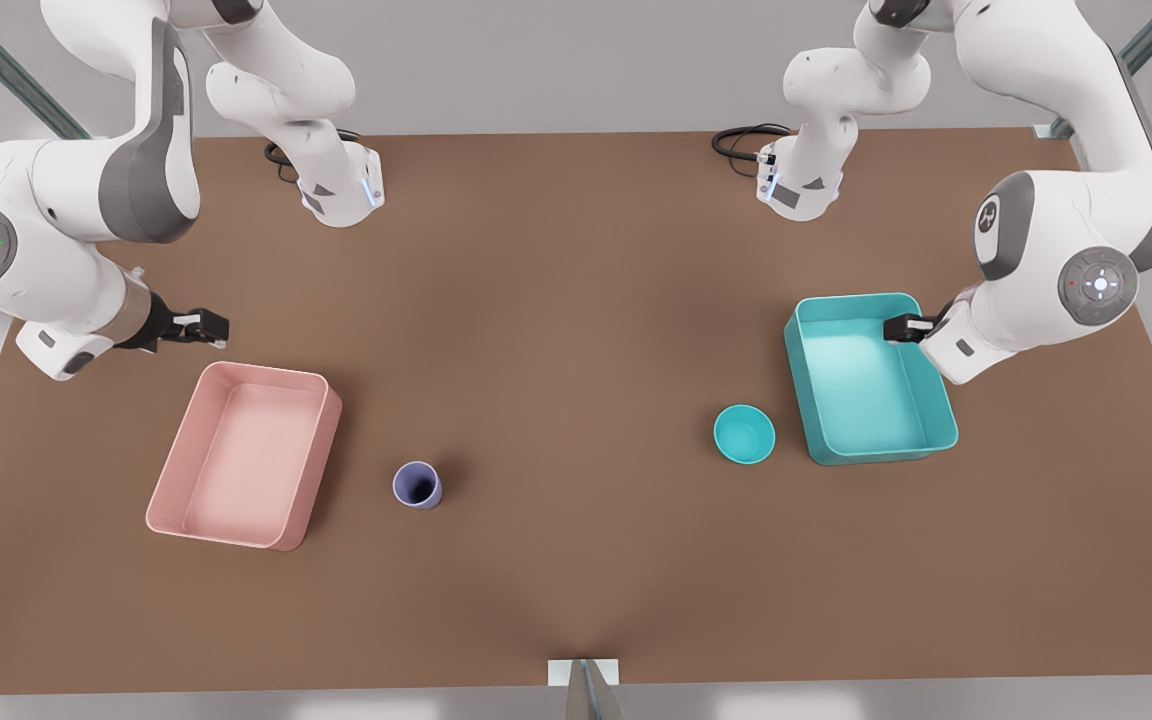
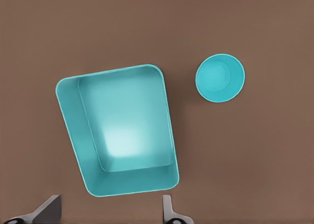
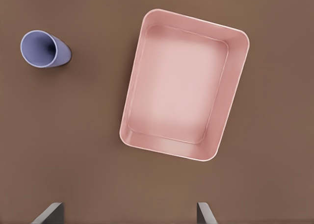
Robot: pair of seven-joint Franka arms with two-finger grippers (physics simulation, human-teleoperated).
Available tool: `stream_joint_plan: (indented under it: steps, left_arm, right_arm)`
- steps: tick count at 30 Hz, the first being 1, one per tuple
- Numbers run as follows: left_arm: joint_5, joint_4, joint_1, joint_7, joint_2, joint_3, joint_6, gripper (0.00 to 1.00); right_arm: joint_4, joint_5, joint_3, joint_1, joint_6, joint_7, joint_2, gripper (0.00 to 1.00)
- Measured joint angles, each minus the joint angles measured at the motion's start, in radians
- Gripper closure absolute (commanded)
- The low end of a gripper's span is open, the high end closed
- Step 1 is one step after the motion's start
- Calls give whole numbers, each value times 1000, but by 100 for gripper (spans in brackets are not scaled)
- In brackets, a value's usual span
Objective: Put the bowls and cups in different boxes
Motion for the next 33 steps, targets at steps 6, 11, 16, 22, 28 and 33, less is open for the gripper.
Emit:
stream_joint_plan:
  steps: [6,11,16,22,28,33]
  left_arm:
    - [24,81,-232,-21,185,43,24,0]
    - [57,258,-349,-99,510,-14,147,0]
    - [94,219,-367,-184,569,-48,286,0]
    - [108,45,-363,-285,558,-49,478,0]
    - [110,-26,-353,-367,557,-45,591,0]
    - [113,-65,-355,-426,558,-43,627,0]
  right_arm:
    - [88,6,6,20,36,13,165,0]
    - [130,49,7,46,208,26,434,0]
    - [135,93,9,75,373,50,525,0]
    - [160,126,10,121,500,94,574,0]
    - [185,134,20,146,569,141,613,0]
    - [140,130,21,169,593,170,615,0]
